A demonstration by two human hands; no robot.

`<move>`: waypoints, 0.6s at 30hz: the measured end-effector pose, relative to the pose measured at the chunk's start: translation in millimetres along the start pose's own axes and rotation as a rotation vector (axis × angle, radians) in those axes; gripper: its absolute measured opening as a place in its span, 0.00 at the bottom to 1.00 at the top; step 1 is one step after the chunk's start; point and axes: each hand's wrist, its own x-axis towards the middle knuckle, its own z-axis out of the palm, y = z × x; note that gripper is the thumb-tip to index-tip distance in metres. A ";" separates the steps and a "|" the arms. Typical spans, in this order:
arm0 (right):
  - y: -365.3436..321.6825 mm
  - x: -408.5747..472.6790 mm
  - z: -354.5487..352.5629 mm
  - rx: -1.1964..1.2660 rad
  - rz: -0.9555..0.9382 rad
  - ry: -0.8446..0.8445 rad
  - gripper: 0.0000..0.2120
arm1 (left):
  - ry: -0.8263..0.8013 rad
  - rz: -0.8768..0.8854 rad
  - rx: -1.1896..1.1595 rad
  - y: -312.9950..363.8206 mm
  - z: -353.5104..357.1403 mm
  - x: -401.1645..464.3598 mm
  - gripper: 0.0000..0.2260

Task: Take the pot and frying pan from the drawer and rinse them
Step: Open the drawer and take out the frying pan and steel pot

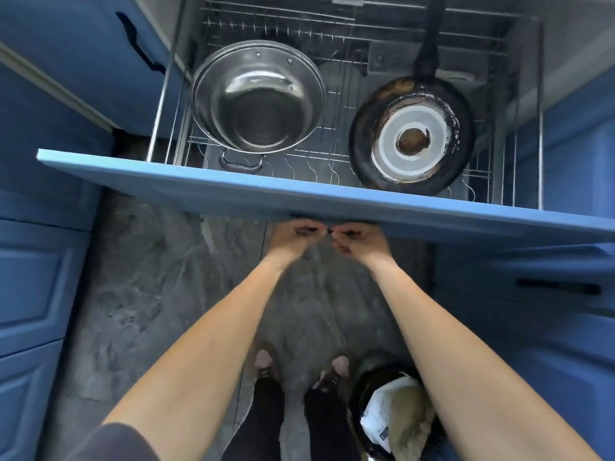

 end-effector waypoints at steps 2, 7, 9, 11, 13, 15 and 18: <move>6.3 -3.9 2.9 0.000 -0.010 0.015 0.08 | -0.003 0.001 0.008 -7.1 -1.6 -2.9 0.08; 17.8 -12.8 9.0 0.014 -0.101 0.053 0.08 | -0.053 0.075 0.020 -20.2 -4.7 -3.8 0.08; 24.9 -18.3 10.4 -0.018 -0.172 0.061 0.06 | -0.036 0.111 0.018 -24.0 -4.7 -9.0 0.07; 32.4 -20.7 11.9 -0.076 -0.233 0.050 0.08 | -0.024 0.134 0.009 -26.7 -2.6 -16.8 0.07; 41.6 -22.8 12.4 -0.120 -0.260 0.027 0.09 | -0.019 0.140 0.018 -32.6 -2.6 -24.8 0.07; 48.2 -27.7 10.9 -0.164 -0.275 0.017 0.06 | -0.038 0.135 0.044 -38.4 -4.9 -32.3 0.05; 57.0 -32.7 12.4 -0.224 -0.310 -0.015 0.08 | -0.035 0.142 0.054 -45.5 -6.6 -37.9 0.05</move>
